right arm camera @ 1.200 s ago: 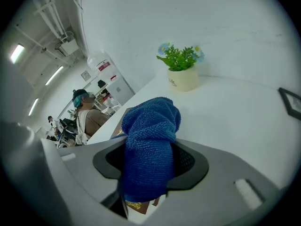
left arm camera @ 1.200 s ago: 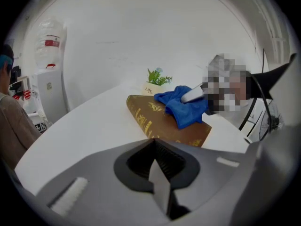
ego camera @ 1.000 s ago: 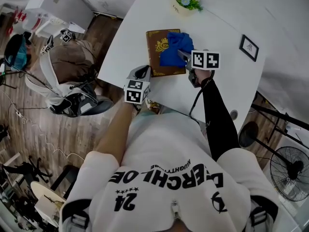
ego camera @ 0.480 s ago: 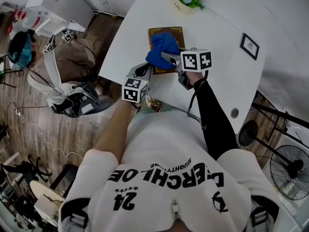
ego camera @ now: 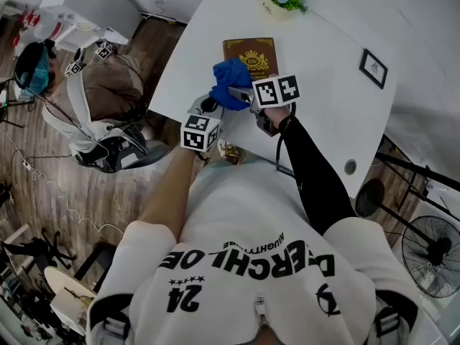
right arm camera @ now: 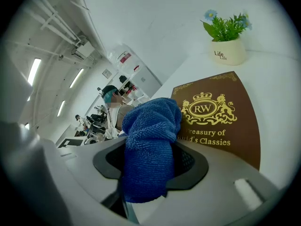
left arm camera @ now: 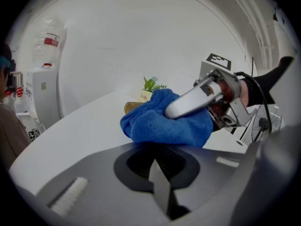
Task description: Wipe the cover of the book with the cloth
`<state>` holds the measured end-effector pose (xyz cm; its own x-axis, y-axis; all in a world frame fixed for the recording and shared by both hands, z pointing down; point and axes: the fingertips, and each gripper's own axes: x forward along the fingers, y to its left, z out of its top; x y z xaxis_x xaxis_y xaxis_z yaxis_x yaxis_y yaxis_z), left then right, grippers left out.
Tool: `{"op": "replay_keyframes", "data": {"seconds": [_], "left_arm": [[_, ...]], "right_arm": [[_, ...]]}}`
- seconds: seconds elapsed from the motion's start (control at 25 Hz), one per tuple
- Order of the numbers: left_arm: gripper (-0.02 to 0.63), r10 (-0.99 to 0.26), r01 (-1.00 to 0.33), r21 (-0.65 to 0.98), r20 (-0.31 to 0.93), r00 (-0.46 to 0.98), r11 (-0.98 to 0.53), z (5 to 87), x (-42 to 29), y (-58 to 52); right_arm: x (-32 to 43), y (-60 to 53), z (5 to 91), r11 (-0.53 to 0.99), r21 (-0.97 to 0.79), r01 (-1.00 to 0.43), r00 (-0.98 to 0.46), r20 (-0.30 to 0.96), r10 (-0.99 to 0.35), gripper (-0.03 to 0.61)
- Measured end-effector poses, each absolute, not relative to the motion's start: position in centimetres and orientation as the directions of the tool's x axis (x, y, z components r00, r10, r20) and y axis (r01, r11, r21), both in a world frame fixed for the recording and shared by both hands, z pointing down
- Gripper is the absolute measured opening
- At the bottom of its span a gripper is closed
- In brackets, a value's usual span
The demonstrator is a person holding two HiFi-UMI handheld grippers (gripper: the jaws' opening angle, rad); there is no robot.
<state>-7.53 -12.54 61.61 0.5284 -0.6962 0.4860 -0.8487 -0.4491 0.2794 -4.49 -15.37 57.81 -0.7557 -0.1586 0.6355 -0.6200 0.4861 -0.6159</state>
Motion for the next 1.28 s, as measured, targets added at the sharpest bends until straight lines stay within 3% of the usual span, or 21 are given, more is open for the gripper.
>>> {"op": "replay_keyframes", "data": {"seconds": [0.36,1.04,1.28], "left_arm": [[0.055,-0.697,-0.842,0.293,0.474,0.539,-0.452,61.4,-7.6,-12.4],[0.055,-0.699,-0.841,0.275,0.469,0.540,-0.465,61.4,-7.5,-12.3],[0.055,-0.705,-0.842,0.258,0.463,0.538,-0.473,61.3,-7.4,-12.2]], "right_arm": [[-1.1,-15.9,57.9,0.472,-0.552,-0.688,-0.703,0.668,-0.244,0.207],[10.0,-17.6,58.2,0.263,-0.492,-0.830,-0.557,0.707,-0.435,0.209],[8.1,-17.3,55.6,0.359,-0.508,-0.783,-0.622,0.627,-0.469,0.209]]}}
